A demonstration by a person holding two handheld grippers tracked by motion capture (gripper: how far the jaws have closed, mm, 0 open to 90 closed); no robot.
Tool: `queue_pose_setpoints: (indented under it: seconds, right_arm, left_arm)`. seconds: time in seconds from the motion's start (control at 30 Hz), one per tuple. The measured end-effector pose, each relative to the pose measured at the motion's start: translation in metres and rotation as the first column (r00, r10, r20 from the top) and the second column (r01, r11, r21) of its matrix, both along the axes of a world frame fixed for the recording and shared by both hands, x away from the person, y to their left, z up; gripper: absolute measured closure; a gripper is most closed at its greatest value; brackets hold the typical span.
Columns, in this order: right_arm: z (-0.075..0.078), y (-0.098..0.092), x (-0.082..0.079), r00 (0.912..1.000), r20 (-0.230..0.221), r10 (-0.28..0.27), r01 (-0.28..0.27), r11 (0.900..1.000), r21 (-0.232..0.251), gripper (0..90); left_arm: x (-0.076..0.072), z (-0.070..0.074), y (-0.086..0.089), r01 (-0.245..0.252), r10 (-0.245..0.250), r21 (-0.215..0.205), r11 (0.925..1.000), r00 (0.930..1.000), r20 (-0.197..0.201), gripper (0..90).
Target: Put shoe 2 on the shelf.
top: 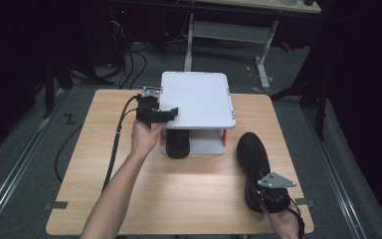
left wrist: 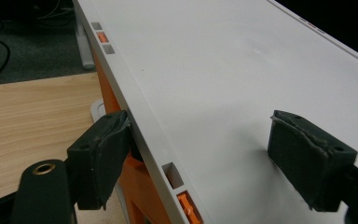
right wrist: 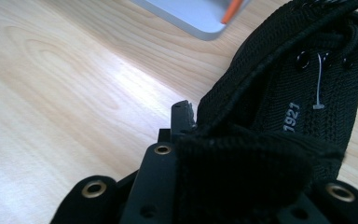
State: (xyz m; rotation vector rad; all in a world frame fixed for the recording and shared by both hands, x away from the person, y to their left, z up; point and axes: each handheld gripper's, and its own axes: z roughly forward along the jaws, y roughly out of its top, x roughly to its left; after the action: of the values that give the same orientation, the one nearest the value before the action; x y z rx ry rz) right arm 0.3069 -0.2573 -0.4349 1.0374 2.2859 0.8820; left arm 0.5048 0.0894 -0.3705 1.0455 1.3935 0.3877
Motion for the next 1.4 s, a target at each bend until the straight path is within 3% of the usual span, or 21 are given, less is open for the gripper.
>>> queue_pose_setpoints:
  seconds: [0.3,0.83,1.2,1.4]
  right_arm:
    - [0.008,0.020,-0.015,0.9949,-0.011,0.100,-0.100,0.995,0.005,84.2]
    - [0.017,0.052,-0.011,0.9811,-0.012,0.193,-0.193,0.980,0.042,84.1]
    - [0.019,0.080,0.023,0.9756,-0.027,0.218,-0.216,0.975,0.059,84.1]
    - [0.016,0.099,0.047,0.9785,-0.046,0.201,-0.199,0.979,0.042,83.9]
  left_arm:
    - [-0.001,0.002,-0.001,0.005,-0.005,0.027,0.9996,0.9999,-0.012,21.4]
    - [-0.002,0.002,-0.002,0.003,-0.003,0.033,0.9994,1.0000,-0.009,21.7]
    - [-0.003,0.003,-0.001,0.015,-0.014,0.036,0.9993,0.9998,-0.012,22.2]
    - [-0.004,0.004,0.001,0.024,-0.023,0.039,0.9990,0.9996,-0.014,23.5]
